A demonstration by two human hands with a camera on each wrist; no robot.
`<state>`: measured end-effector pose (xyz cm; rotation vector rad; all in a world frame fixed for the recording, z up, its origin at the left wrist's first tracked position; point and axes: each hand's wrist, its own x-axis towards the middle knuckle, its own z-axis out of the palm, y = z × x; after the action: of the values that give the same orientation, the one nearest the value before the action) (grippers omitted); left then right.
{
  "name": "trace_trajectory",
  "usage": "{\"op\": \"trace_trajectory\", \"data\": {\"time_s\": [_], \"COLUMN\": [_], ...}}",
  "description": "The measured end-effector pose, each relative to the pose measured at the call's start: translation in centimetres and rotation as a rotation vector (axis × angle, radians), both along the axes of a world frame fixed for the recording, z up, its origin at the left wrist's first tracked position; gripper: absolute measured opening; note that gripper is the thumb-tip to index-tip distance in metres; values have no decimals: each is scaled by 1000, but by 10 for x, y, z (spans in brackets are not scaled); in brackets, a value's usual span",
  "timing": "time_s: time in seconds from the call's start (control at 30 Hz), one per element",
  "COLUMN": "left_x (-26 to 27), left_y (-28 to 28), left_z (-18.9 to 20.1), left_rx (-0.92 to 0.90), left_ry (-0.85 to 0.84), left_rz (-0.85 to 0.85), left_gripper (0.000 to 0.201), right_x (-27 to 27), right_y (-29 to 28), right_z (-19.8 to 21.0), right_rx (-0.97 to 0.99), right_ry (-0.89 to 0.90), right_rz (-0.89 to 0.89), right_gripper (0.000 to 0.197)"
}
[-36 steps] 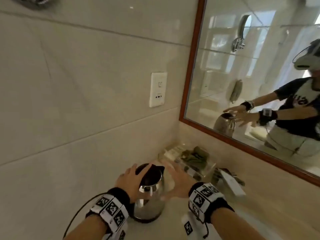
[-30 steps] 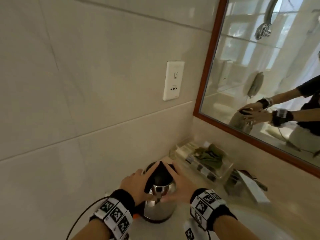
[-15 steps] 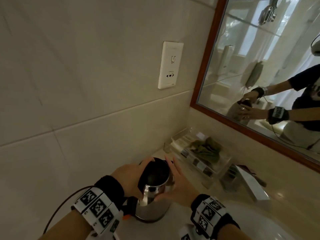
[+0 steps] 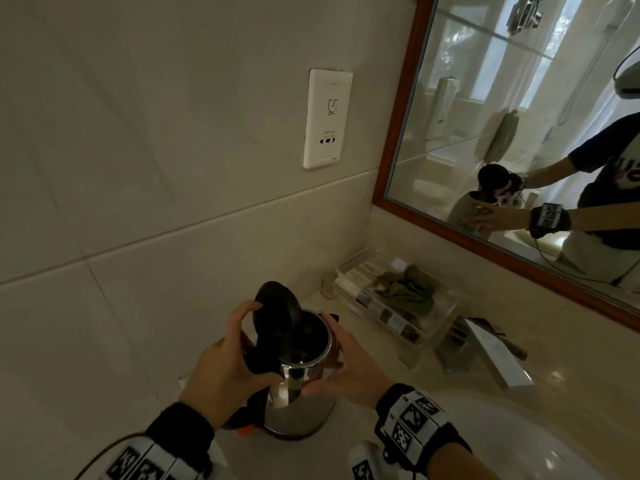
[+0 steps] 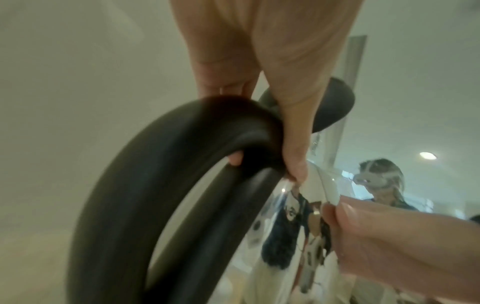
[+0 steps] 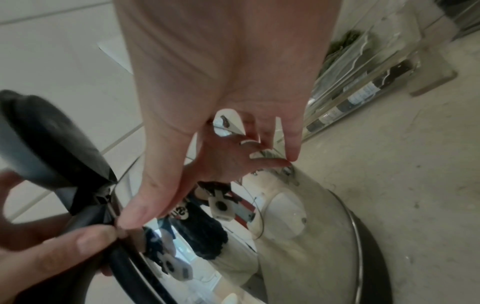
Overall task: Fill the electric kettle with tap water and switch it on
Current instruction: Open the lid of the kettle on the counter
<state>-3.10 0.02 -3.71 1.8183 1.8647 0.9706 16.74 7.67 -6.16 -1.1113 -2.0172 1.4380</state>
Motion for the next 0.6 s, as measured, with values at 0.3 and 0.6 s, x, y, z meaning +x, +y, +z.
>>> {"op": "trace_trajectory", "data": {"time_s": [0.3,0.6], "left_x": [-11,14], "left_y": [-4,-5], "left_z": [5,10], "left_rx": [-89,-1], "left_ry": [202,120], "left_rz": [-160,-195], "left_gripper": [91,91], "right_x": [-5,18], "right_y": [-2,-17], "right_z": [-2,2], "right_rx": [58,40], "right_ry": [26,12], "right_rz": [9,-76], "right_gripper": [96,97]}}
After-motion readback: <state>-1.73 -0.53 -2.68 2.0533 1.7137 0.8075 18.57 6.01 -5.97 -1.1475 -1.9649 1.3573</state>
